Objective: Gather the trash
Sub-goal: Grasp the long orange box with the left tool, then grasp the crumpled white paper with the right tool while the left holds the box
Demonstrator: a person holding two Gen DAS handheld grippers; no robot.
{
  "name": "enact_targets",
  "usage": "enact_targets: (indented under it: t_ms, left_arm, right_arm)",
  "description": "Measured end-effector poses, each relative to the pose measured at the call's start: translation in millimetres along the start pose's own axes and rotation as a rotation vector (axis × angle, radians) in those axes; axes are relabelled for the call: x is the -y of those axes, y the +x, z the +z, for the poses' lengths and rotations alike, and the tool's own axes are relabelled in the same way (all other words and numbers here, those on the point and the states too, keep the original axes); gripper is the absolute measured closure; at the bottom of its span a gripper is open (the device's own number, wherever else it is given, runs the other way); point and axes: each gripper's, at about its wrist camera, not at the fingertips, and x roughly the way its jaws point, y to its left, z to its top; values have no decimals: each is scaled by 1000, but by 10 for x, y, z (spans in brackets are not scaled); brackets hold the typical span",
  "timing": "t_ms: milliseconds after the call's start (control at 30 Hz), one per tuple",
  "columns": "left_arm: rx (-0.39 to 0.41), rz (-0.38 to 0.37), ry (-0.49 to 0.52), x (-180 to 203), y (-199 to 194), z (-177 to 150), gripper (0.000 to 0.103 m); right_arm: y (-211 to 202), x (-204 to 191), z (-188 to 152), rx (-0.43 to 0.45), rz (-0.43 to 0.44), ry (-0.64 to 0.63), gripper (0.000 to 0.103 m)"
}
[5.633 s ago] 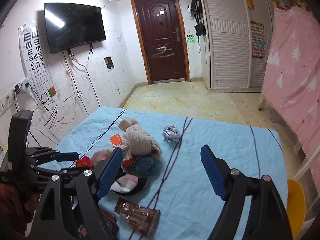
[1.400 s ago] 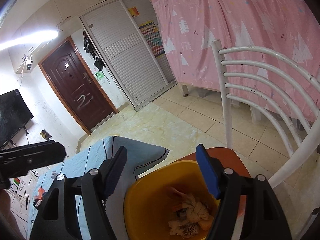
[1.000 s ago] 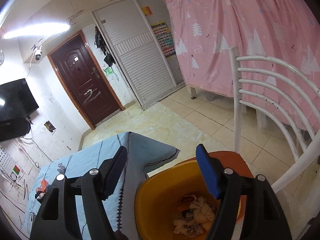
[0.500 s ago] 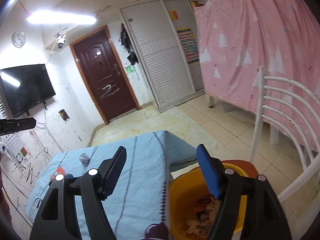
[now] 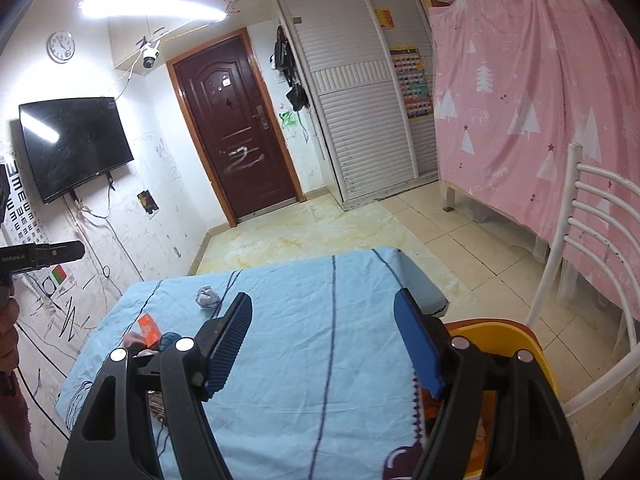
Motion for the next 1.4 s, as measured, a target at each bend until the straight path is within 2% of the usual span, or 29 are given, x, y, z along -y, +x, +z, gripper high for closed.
enact_targets:
  t_ms: [367, 500, 567, 600, 733, 1000, 1300, 1367, 1400]
  left_arm:
    - [-62, 6, -16, -380, 345, -165, 55]
    - [-101, -19, 2, -447, 509, -222, 55]
    - [-117, -33, 22, -475, 583, -252, 44]
    - [-121, -42, 32, -488, 614, -269, 42]
    - [-139, -56, 66, -530, 731, -329, 41]
    - [-212, -104, 200, -404, 1063, -438, 41]
    - [-238, -148, 364, -356, 1286, -496, 41]
    - [-230, -162, 382, -380, 1317, -492, 32]
    - [-229, -171, 388, -391, 1328, -488, 31]
  right_arm:
    - [349, -574, 50, -63, 38, -86, 36]
    - [490, -738, 45, -90, 49, -108, 36]
    - [561, -822, 40, -103, 52, -119, 36]
    - [596, -869, 35, -110, 53, -126, 36]
    - [733, -1028, -8, -135, 55, -155, 36]
    - [973, -1154, 67, -163, 34, -178, 36]
    - [1116, -1226, 39, -185, 18, -194, 36]
    - [1157, -1240, 30, -191, 16, -197, 36]
    - [1182, -1253, 29, -195, 15, -200, 36]
